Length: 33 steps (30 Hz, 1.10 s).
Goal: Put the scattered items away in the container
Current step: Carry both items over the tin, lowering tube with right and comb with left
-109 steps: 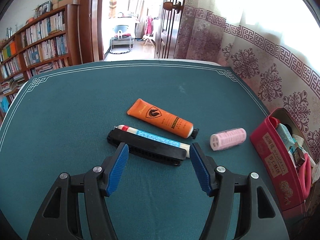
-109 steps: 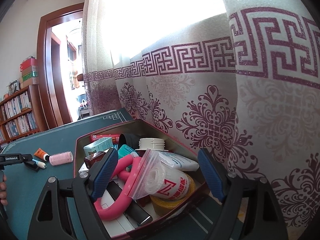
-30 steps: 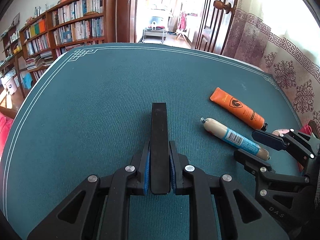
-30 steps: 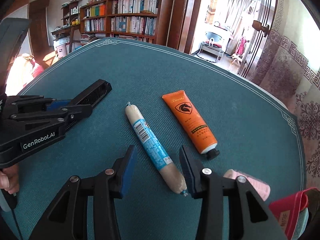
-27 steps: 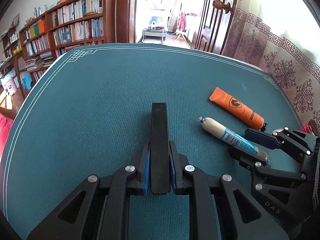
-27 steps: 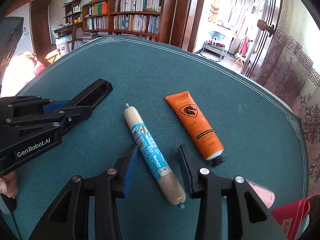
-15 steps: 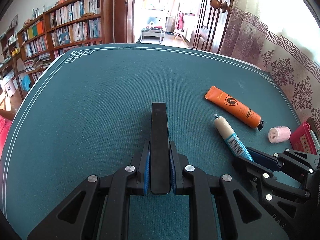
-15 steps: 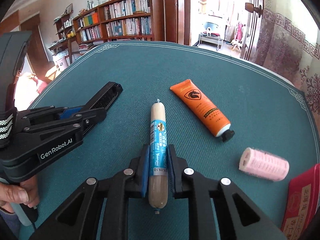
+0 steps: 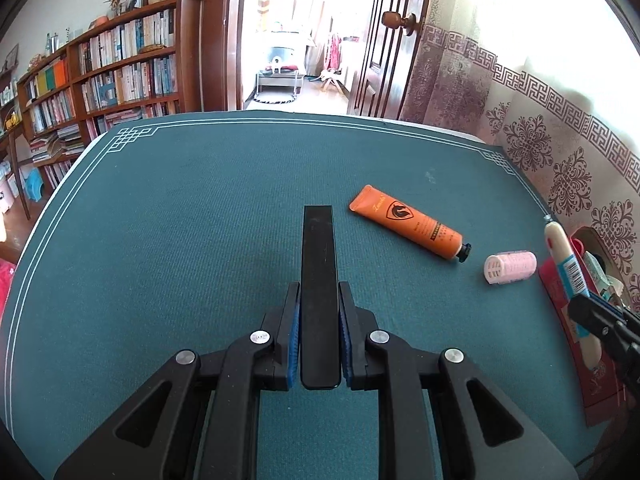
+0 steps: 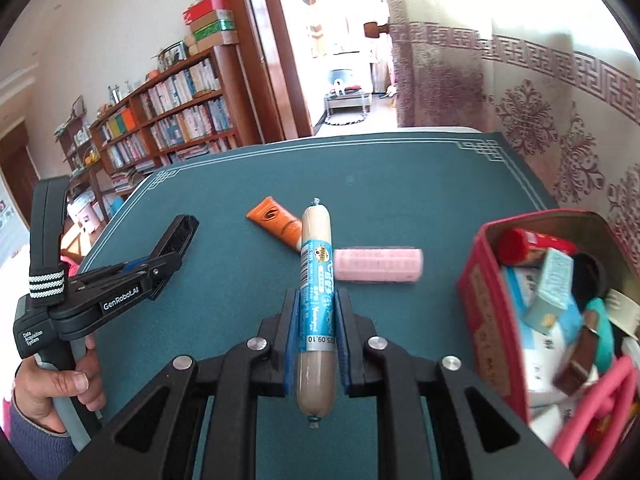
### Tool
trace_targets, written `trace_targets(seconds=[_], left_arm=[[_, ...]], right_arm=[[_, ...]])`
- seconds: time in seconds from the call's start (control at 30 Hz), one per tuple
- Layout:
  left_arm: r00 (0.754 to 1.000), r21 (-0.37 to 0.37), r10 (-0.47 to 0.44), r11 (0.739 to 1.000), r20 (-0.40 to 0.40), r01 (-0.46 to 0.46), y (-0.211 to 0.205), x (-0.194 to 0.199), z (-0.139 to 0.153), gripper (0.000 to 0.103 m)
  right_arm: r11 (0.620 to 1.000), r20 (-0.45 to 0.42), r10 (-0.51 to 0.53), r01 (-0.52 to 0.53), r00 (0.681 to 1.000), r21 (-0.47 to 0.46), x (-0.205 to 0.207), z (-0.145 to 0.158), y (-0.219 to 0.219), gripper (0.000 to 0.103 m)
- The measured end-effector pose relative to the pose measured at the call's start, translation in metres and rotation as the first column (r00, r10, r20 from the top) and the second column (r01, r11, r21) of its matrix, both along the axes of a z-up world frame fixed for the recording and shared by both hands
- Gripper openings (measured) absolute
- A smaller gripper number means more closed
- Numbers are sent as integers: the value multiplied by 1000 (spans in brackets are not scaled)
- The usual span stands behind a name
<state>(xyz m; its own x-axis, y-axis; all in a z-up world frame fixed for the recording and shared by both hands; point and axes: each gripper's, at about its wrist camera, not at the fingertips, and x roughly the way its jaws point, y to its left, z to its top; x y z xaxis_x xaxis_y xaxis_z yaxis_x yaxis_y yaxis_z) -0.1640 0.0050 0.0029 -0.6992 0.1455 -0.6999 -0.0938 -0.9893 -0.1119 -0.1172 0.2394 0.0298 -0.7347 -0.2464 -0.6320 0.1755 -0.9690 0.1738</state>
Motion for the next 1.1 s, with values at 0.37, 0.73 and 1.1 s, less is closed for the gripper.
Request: trace_targets(seconds=[0.37, 0.73, 1.1], left_arm=[[990, -20, -134, 991, -34, 133, 40, 19, 15, 18], [959, 34, -280, 959, -45, 281, 74, 39, 30, 18], [926, 38, -376, 925, -30, 377, 114, 48, 37, 18]], right_arm=[[934, -27, -355, 356, 935, 37, 40, 19, 112, 19], [898, -15, -436, 436, 900, 55, 39, 1, 142, 19], [851, -211, -490, 517, 846, 97, 70, 10, 136, 23]])
